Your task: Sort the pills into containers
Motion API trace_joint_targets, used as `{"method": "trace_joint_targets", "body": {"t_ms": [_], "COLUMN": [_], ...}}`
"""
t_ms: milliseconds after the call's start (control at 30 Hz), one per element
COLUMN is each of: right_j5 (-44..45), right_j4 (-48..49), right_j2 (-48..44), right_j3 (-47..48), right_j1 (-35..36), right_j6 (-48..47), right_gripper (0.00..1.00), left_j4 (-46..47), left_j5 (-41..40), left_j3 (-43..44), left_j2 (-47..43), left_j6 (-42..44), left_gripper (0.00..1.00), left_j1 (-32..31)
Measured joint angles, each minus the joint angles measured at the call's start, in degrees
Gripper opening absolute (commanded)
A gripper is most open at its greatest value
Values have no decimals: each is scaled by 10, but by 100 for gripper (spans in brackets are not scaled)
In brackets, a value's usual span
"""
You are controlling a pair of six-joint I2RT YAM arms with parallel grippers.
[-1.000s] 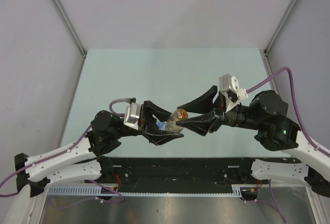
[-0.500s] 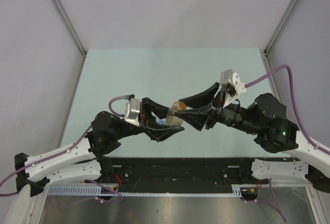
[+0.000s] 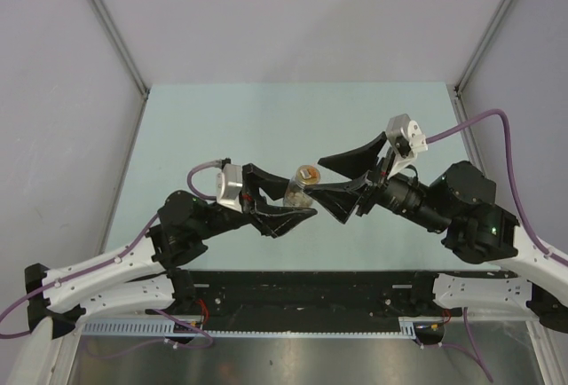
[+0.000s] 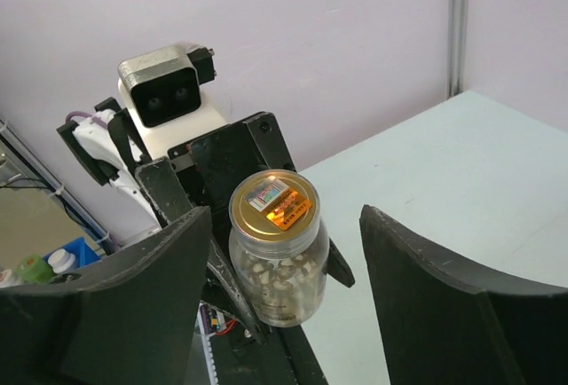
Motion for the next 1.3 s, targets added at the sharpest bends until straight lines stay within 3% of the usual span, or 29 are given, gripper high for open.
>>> {"method": "trace_joint_targets", "body": {"t_ms": [167, 533, 833, 933, 967, 1000, 1067, 1100, 1133, 1167, 1300], "right_j5": [-1, 10, 10, 10, 10, 10, 10, 10, 10, 10, 25], "right_j4": [-2, -69, -113, -118, -120, -120, -122, -123, -124, -124, -134], "right_j2": [-6, 42, 64, 65, 64, 64, 64, 64, 64, 64, 62], "right_j3": [0, 5, 15, 16, 16, 16, 16, 16, 16, 16, 16], "right_j1": [-2, -3, -2, -2, -2, -2, -2, -2, -2, -2, -3], "right_j6": [0, 35, 51, 50, 51, 51, 51, 51, 51, 51, 51], "right_gripper": [82, 80, 51, 21, 5, 0, 0, 0, 0, 0, 0], "left_j4": [0, -30, -62, -67, -69, -70, -71, -73, -73, -73, -76], "left_j5": [1, 1, -2, -6, -7, -9, -10, -10, -11, -11, -26], "left_j3": [0, 1, 2, 2, 2, 2, 2, 2, 2, 2, 1], "left_j2": [-1, 5, 9, 9, 9, 9, 9, 9, 9, 9, 7], "left_j6": [6, 21, 26, 25, 25, 25, 25, 25, 24, 24, 24], "left_gripper": [1, 0, 0, 2, 4, 12, 28, 47, 55, 97, 100], "left_j1": [0, 0, 0, 0, 0, 0, -1, -1, -1, -1, -2]}}
